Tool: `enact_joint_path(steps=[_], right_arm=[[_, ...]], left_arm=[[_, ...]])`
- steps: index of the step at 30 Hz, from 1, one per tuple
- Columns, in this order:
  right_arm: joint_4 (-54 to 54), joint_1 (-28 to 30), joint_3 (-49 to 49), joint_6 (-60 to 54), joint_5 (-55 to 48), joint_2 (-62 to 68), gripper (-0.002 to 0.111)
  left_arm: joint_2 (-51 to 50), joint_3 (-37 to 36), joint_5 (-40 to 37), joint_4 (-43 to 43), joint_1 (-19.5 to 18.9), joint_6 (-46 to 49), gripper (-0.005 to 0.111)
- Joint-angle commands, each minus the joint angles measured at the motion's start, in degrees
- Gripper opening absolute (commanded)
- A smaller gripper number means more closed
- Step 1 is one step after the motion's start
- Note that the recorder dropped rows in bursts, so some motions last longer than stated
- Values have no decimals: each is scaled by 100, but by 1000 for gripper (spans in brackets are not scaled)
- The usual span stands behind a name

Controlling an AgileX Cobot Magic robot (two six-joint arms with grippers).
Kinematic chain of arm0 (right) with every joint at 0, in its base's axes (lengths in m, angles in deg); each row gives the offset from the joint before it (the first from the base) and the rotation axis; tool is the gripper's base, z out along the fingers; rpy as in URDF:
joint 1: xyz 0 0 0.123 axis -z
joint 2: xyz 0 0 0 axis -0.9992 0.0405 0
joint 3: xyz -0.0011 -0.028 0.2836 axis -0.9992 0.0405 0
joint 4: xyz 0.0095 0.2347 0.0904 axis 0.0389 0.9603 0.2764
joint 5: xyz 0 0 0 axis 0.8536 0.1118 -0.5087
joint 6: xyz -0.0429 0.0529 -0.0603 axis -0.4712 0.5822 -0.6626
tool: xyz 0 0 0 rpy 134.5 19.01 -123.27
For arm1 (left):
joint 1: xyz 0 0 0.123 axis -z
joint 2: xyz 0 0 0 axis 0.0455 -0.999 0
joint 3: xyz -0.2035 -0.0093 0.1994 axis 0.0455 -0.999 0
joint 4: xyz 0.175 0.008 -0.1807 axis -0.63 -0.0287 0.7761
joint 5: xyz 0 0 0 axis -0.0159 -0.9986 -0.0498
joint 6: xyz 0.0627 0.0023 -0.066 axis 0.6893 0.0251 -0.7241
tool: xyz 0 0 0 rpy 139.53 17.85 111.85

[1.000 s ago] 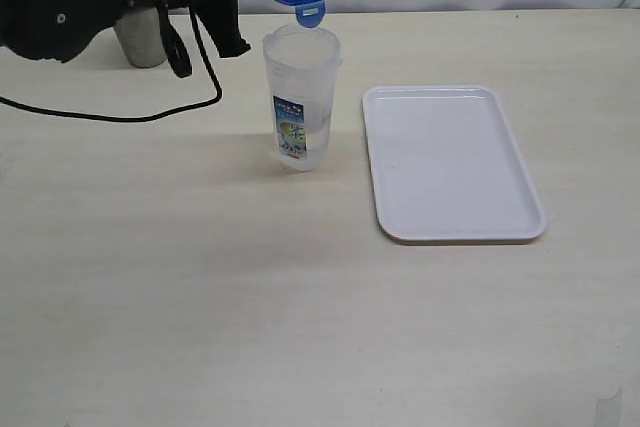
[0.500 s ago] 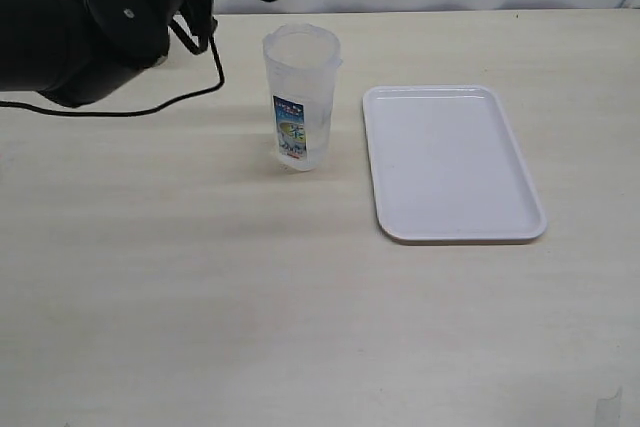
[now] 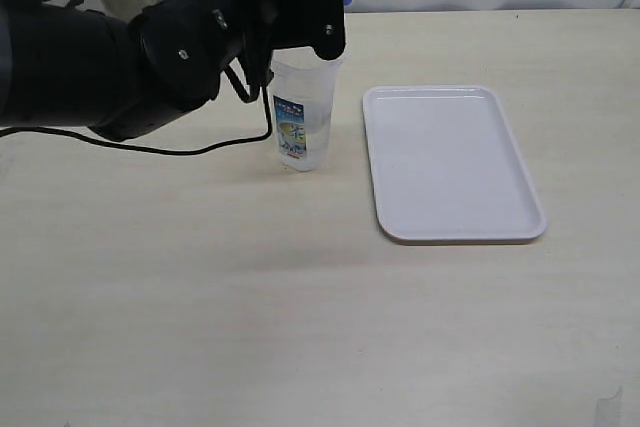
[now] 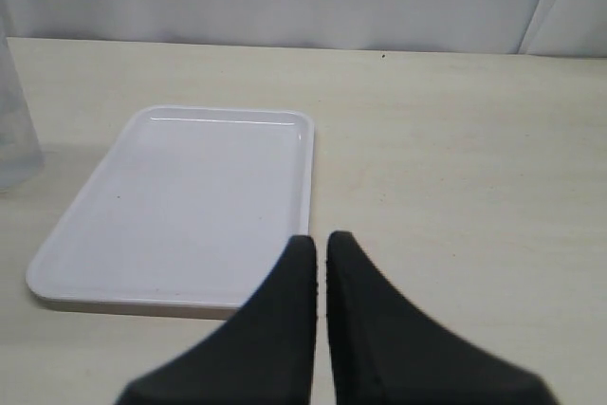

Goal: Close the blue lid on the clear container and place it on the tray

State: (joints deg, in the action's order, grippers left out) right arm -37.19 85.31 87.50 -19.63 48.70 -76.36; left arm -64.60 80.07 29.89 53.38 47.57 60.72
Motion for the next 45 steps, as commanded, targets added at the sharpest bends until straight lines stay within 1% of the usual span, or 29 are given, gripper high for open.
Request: enact_joint_path(steps=[1,5,10,13,15,31,37,40,45], right_arm=[[7,28,12,-3,52,-21,4],[7,28,12,-3,52,-21,4],[7,28,12,-3,52,-21,4],[7,28,12,-3,52,-21,4],[7,28,12,-3,52,-21,4],[7,28,12,-3,52,-21,4],[7,28,12,-3,52,-21,4],[7,28,12,-3,52,-21,4],[7,28,12,-3,52,-21,4]], left_arm=[[9,-1,129,186,173,-73,0],[9,-1,129,571,173,-52,0],[9,-1,105,638,173,-40,0],[9,-1,105,725,247,8,0],[9,-1,105,725,306,90,0],[9,-14,17,779,303,258,0],[19,-347,220,607,369,258,0],[19,-473,209,494,369,258,0],[19,-473,75,517,379,258,0]])
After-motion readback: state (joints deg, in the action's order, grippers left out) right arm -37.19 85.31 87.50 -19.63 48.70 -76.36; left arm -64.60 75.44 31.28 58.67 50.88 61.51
